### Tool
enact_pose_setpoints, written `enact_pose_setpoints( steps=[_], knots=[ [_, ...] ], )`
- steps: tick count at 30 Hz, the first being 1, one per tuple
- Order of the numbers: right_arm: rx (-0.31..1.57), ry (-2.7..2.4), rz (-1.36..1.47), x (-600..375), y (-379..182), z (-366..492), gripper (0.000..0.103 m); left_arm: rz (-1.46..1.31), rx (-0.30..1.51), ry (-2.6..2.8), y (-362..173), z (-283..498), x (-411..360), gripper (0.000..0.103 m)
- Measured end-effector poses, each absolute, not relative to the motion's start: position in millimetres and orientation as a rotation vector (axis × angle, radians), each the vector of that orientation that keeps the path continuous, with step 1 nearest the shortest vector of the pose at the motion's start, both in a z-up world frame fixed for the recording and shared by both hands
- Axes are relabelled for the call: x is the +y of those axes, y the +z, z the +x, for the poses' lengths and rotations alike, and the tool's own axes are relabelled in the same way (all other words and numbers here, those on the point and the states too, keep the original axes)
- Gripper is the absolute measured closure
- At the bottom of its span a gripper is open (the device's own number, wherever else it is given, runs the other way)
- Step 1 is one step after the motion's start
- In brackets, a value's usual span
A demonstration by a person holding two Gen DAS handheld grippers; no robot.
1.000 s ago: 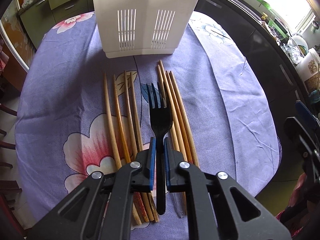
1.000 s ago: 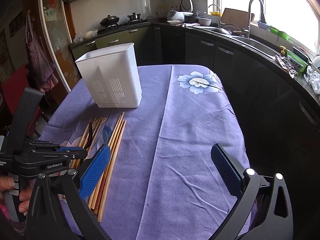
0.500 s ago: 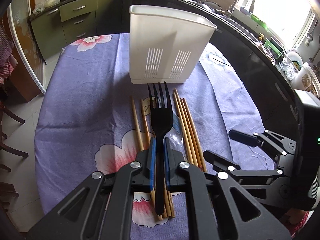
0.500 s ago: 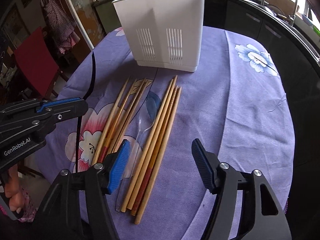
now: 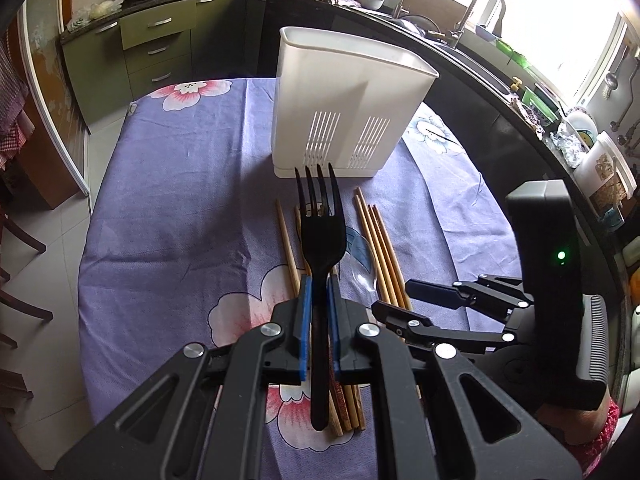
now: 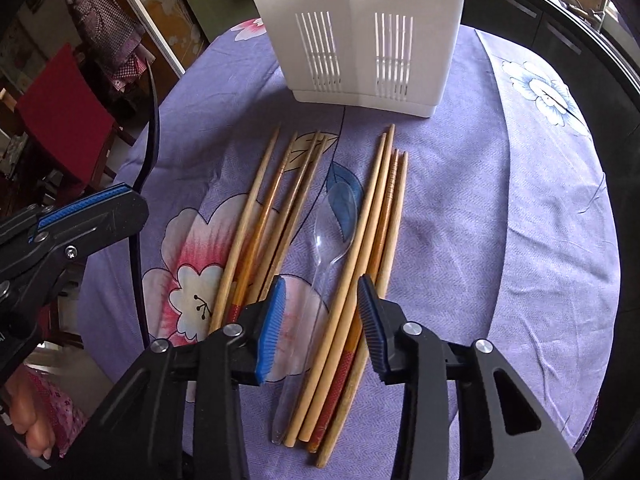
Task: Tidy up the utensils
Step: 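Close the right gripper on the clear plastic spoon while the left gripper holds the fork, then lift fork and spoon over the white holder and open both grippers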
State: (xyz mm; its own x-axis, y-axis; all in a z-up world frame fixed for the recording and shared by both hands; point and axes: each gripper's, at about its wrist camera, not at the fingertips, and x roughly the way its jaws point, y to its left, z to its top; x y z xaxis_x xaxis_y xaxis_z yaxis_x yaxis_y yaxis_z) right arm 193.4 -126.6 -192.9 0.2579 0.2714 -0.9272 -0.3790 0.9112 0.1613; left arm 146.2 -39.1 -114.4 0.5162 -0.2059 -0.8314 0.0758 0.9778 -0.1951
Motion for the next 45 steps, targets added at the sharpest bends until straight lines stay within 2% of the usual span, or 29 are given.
enact_pose_setpoints(
  steps=[3, 7, 16, 18, 19, 26, 34, 45],
  knots=[
    [1.252, 0.438, -0.113, -119, -200, 195, 0.069, -0.144, 1.011, -0.177, -114, 145, -37, 0.095],
    [1.263, 0.426, -0.103, -116, -206, 198, 0.081, -0.147, 1.008, -0.182, -114, 143, -34, 0.095],
    [1.282, 0.393, -0.104, -108, -220, 204, 0.081, -0.155, 1.008, -0.188, -116, 141, -28, 0.095],
    [1.274, 0.379, -0.116, -106, -221, 205, 0.084, -0.152, 1.008, -0.189, -116, 141, -28, 0.095],
    [1.27, 0.371, -0.118, -105, -221, 205, 0.091, -0.152, 1.008, -0.19, -116, 141, -28, 0.095],
    [1.211, 0.395, -0.077, -112, -215, 198, 0.093, -0.149, 1.003, -0.191, -115, 141, -30, 0.095],
    [1.019, 0.481, 0.025, -138, -155, 179, 0.093, -0.163, 0.94, -0.18, -88, 143, -25, 0.095],
    [0.601, 0.515, 0.124, -171, -34, 185, 0.093, -0.144, 0.724, -0.148, 1, 172, -32, 0.095]
  ],
)
